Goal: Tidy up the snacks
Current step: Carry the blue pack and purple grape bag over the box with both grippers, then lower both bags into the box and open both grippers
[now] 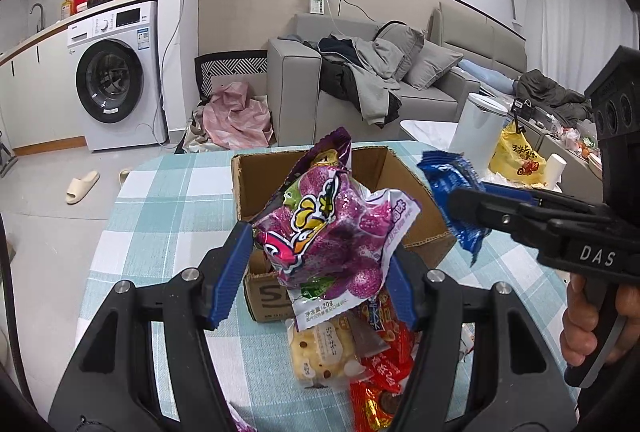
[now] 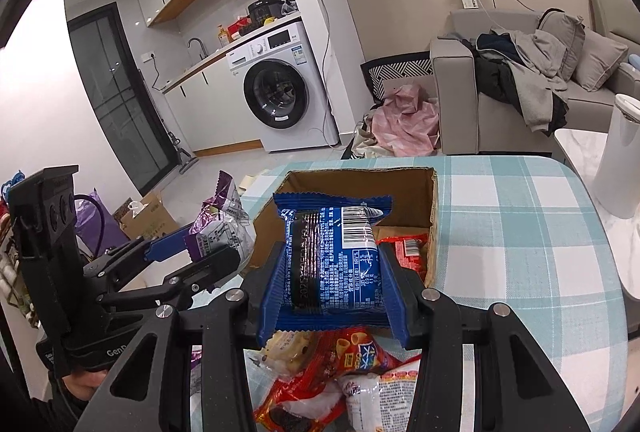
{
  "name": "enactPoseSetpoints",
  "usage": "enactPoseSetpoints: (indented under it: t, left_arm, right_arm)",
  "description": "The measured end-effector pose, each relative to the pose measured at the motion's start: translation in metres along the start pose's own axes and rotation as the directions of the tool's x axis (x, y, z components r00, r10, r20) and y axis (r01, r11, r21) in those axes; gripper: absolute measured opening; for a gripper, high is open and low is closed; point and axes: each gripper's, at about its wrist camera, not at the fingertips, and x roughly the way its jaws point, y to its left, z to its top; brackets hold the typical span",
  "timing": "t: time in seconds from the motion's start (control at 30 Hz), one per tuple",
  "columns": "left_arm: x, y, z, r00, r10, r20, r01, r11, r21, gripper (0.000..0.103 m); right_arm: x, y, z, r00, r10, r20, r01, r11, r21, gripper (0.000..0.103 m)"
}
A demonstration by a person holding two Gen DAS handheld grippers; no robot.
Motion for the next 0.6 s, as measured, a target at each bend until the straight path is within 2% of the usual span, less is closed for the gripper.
enactPoseSetpoints:
  t: [0.6]
  left_arm:
    - [0.067,0.004,0.010,0.999,0.012,-0.046,-0.012,1.000,0.003,0.060]
  right_arm:
    - [0.050,-0.014,0.010,0.999,-0.022,-0.033,0.023,0.999,0.029,0.045]
